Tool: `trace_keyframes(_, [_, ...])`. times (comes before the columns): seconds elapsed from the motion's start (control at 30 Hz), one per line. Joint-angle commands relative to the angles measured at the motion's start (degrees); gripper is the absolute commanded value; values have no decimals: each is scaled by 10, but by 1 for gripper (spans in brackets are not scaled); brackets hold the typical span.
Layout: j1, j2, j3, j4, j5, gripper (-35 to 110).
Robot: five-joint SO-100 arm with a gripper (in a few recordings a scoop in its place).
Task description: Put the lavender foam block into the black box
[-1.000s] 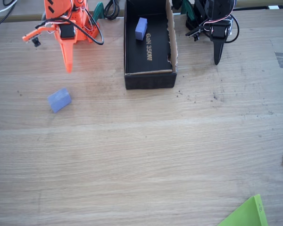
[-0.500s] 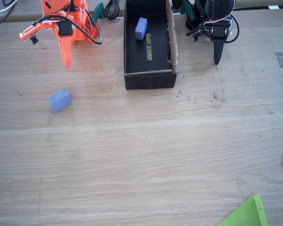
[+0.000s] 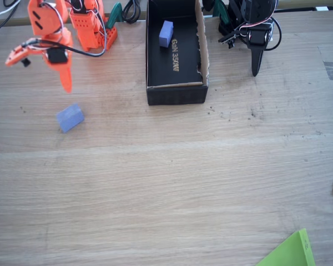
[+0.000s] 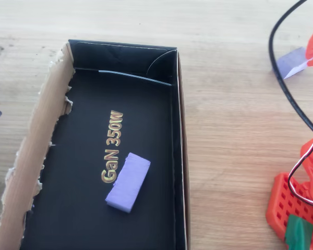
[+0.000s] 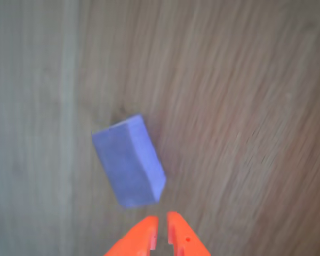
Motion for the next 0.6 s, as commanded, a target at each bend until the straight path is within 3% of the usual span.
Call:
trace_keyframes(0.0, [24, -12, -37, 9, -18, 0])
trace_keyframes(0.27, [52, -161, -159, 59, -26, 0])
trace_keyframes(0.57, [87, -181, -215, 76, -87, 0])
